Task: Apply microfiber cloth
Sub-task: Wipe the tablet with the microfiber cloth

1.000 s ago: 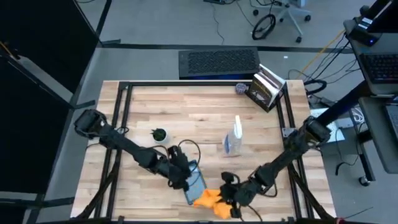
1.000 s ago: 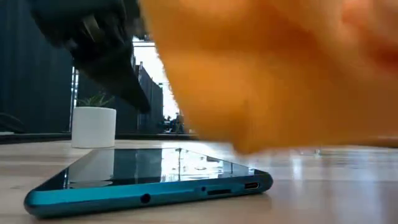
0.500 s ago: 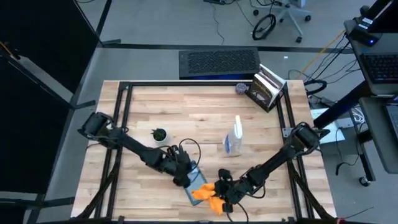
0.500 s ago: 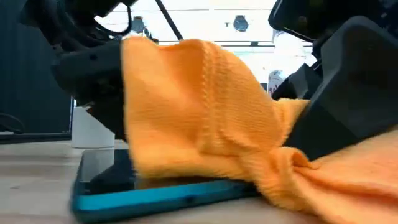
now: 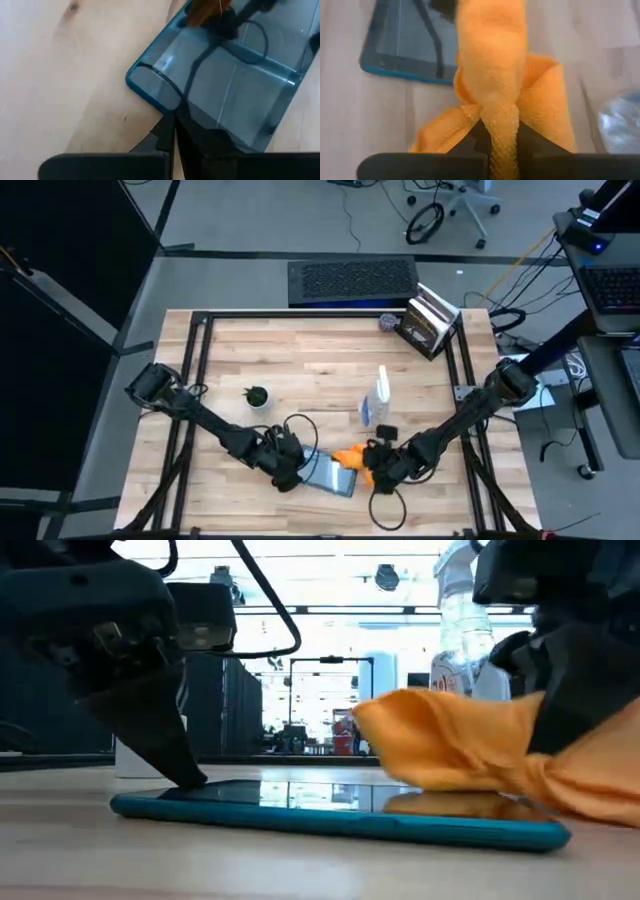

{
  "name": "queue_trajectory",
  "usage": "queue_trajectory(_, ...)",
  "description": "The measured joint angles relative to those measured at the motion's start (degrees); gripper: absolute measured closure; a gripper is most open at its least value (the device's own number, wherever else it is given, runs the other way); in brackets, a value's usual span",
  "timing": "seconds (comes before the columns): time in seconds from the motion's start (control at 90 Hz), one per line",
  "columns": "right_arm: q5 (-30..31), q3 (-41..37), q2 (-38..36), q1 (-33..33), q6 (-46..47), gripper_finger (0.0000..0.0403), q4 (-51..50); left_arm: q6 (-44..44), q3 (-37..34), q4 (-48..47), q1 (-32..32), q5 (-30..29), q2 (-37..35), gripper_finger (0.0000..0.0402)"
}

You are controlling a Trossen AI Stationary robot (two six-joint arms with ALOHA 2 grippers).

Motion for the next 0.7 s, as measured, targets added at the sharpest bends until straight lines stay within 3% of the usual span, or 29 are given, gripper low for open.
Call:
queue_trajectory(0.156,3.04,0.02,-3.15,-0.56,1.33,0.0389,7.96,7.86,4.84,0.44,-0.77,-2.66,-0.04,0.0401)
queue_trajectory(0.311,11.01,0.13,0.34,-2.41,-4.94,0.0389,26.57,18.12,5.14,7.67,-0.17,-2.87,0.67,0.0401)
queue_trajectory(0.489,6.65,0.09,9.41,-6.31,-7.39,0.0389,38.25,19.1,3.71,9.8,1.28,-0.32,3.92,0.0401)
queue_trajectory(0.7,1.53,0.08,15.49,-6.94,-3.71,0.0389,34.24,17.53,3.67,10.23,1.38,0.08,8.38,0.0401)
